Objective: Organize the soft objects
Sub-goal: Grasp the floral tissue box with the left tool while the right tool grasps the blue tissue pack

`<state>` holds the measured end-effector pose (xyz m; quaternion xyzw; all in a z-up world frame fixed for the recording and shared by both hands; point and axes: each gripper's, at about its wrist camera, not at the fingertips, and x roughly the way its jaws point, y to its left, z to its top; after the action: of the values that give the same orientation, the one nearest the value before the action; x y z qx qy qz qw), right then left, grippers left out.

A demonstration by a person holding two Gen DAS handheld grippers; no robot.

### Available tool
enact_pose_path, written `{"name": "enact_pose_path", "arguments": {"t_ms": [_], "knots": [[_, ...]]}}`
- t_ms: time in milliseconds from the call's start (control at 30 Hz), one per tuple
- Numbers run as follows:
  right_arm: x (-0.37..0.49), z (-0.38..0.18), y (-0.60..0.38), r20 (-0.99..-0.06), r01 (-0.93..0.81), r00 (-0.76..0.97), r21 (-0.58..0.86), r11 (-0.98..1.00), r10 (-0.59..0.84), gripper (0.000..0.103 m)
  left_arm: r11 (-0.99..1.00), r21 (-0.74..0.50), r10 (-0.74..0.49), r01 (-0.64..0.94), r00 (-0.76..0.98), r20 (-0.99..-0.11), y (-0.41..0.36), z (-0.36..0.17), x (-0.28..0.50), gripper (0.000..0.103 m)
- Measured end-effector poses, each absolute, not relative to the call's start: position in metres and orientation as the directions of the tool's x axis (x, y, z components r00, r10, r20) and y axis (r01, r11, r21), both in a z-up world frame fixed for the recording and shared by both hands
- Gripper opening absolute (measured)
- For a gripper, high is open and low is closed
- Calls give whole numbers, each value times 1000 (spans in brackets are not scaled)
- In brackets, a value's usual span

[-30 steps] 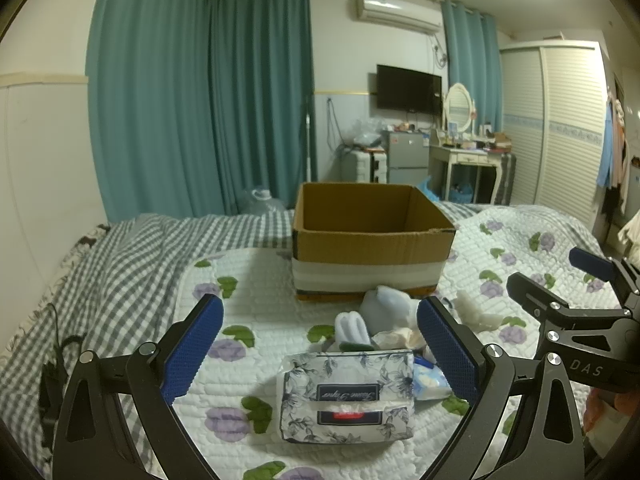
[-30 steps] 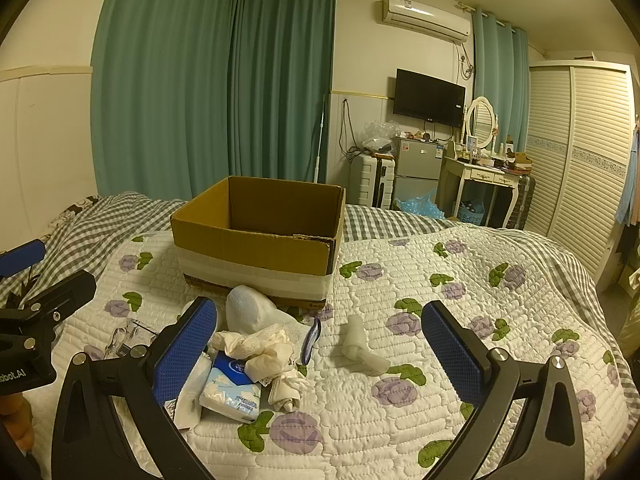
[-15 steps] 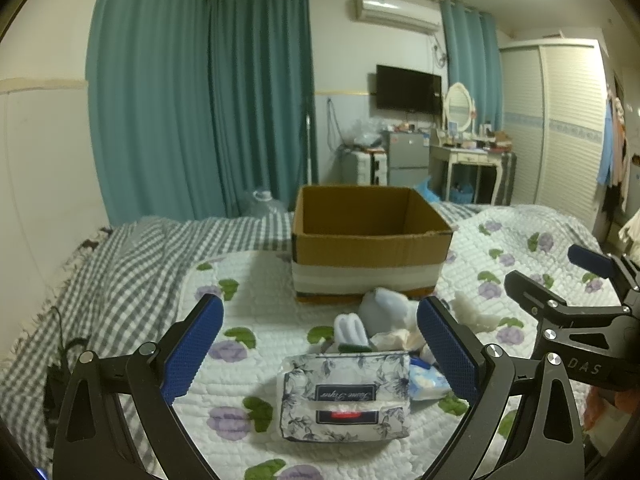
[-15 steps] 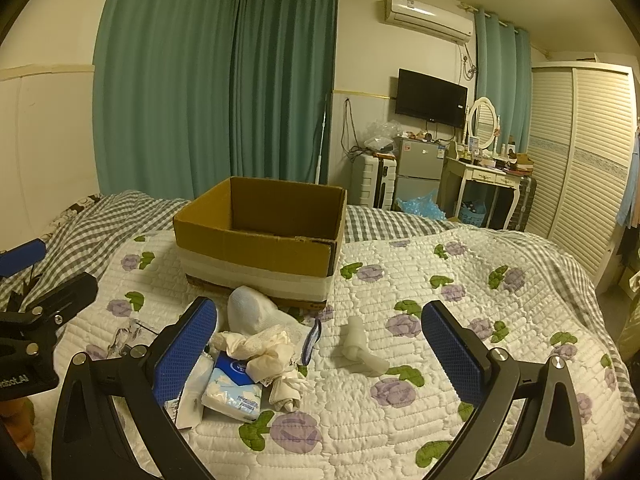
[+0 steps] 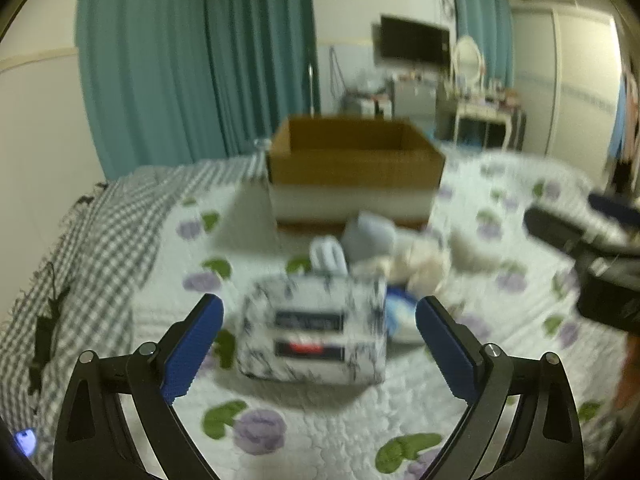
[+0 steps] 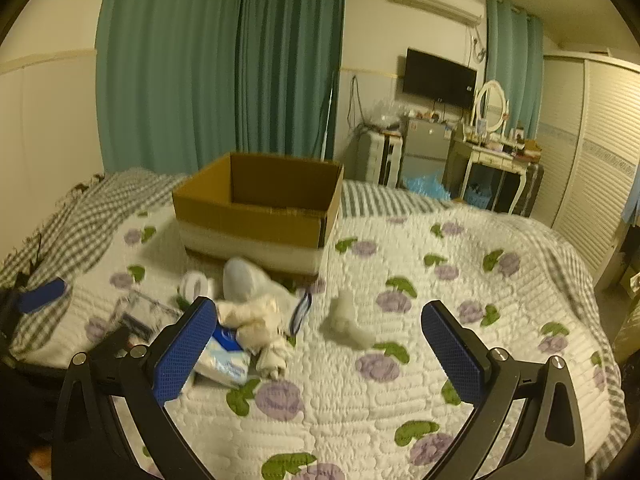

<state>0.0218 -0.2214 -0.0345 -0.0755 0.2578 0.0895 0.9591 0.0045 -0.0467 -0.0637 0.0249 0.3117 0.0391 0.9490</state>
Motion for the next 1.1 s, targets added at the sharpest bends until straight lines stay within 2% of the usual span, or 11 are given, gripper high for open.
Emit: {"name": "enact_pose_path", "arguments": {"t_ms": [167, 467, 533, 633, 700, 767, 867, 933, 1067, 1100], "knots": [[34, -63, -219, -566, -234, 813, -104, 967, 136, 103, 988, 141, 143, -68, 754, -641, -53, -95, 22, 97], [55, -90, -218, -621, -251, 771, -88, 964, 144, 103, 983, 185, 143, -15, 699, -701, -62, -124, 44, 97], [57, -93, -217, -627, -250, 766, -89, 964, 141, 103, 979, 201, 151, -15, 712, -686, -61, -124, 43, 83], [59, -96, -214, -631, -250, 764, -93, 964, 137, 103, 985, 170, 111, 10, 722, -683, -53, -120, 41, 73], [58, -97, -210, -633, -256, 761, -98, 962, 138, 103, 988, 151, 83, 28, 732, -676, -48, -117, 35, 58], [58, -98, -206, -633, -268, 760, -102, 958, 145, 103, 990, 134, 54, 48, 743, -667, -43, -109, 27, 52], [54, -101, -198, -634, -297, 756, -110, 949, 163, 103, 993, 107, 34, 47, 761, -648, -32, -96, 16, 49], [52, -103, -189, -640, -324, 748, -117, 939, 178, 98, 995, 97, 40, 28, 770, -636, -21, -87, 11, 47], [49, -113, -170, -671, -386, 707, -101, 917, 224, 95, 999, 48, 42, -15, 793, -607, 4, -71, 0, 47], [50, -117, -165, -680, -400, 694, -91, 912, 236, 91, 999, 40, 45, -26, 796, -603, 9, -69, -3, 47]]}}
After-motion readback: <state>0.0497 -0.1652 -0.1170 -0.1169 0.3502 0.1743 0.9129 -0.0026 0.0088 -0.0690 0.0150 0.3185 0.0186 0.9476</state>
